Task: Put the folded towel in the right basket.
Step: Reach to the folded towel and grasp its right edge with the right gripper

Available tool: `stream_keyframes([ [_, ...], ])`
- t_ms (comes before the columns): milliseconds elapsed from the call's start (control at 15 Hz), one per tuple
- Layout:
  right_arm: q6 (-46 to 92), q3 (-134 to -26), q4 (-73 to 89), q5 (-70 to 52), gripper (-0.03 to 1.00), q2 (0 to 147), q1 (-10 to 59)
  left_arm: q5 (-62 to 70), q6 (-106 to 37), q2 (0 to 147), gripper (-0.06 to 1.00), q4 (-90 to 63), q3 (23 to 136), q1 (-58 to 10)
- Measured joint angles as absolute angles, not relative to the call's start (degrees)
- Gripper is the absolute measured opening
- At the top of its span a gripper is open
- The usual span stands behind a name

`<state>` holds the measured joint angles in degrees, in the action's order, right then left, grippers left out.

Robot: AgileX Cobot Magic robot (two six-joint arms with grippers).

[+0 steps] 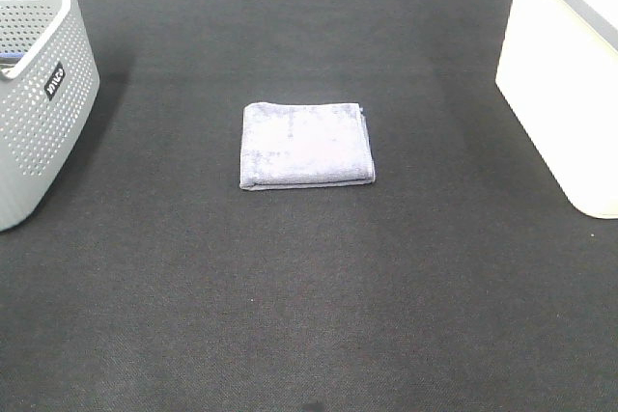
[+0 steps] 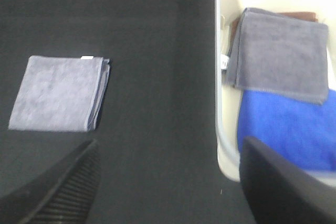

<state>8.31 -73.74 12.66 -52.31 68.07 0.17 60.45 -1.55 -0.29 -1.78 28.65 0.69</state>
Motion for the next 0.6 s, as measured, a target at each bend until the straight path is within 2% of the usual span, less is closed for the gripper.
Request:
stream_keyframes([
  [200, 10.2, -89.0, 13.5, -56.7, 0.70, 86.8, 0.2, 60.4, -1.5, -0.3, 0.97, -1.8, 28.6, 0.7],
  [400, 10.3, -98.7, 17.5, -59.9, 0.70, 99.1, 0.6, 60.4, -1.5, -0.3, 0.97, -1.8, 28.6, 0.7],
  [600, 10.7, -103.9, 18.4, -59.9, 0.70, 109.9, 7.2, 60.4, -1.5, -0.3, 0.97, -1.8, 28.6, 0.7],
])
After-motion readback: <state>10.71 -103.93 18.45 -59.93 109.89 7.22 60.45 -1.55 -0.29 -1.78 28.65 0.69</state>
